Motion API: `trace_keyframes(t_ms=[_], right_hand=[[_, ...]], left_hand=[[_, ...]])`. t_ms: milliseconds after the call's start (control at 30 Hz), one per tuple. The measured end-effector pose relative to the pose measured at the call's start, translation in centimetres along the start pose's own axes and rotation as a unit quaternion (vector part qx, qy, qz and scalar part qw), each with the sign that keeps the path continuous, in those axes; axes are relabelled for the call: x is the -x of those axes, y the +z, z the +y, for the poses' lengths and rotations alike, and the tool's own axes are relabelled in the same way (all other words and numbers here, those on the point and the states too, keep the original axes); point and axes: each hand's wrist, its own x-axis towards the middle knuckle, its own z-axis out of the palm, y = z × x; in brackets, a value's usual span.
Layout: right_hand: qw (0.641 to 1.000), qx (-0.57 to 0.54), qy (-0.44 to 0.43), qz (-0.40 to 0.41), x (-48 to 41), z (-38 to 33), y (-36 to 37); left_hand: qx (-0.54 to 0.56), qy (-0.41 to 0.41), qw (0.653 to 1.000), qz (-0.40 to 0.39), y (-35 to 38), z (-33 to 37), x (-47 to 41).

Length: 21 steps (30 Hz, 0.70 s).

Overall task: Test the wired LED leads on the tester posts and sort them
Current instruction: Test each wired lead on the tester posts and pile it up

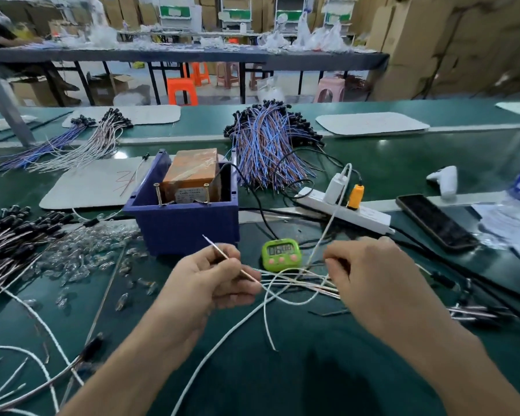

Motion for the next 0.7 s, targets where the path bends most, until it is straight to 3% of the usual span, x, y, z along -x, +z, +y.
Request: trace_keyframes(t_ms=[167, 367, 500, 700], right_hand=[[0.999, -0.035, -0.017, 0.032, 2.4, 4.6, 1.5], [0.989, -0.143, 0.037, 0.018, 4.7, 7.4, 4.3], [0.984, -0.169, 0.057, -0.014, 5.1, 8.2, 4.9], [0.985, -0.162, 0.057, 0.036, 5.2, 8.9, 4.9]], left_hand=[[0.040, -0.044, 0.998, 0.030, 2.5, -1.8, -0.9], [-0.070, -0.061, 0.992, 0.083, 2.6, -4.3, -1.8], [-0.133, -0.023, 0.980, 0.145, 1.0, -3.8, -2.0], [-0.140, 0.041, 0.974, 0.174, -0.8, -2.8, -2.1]])
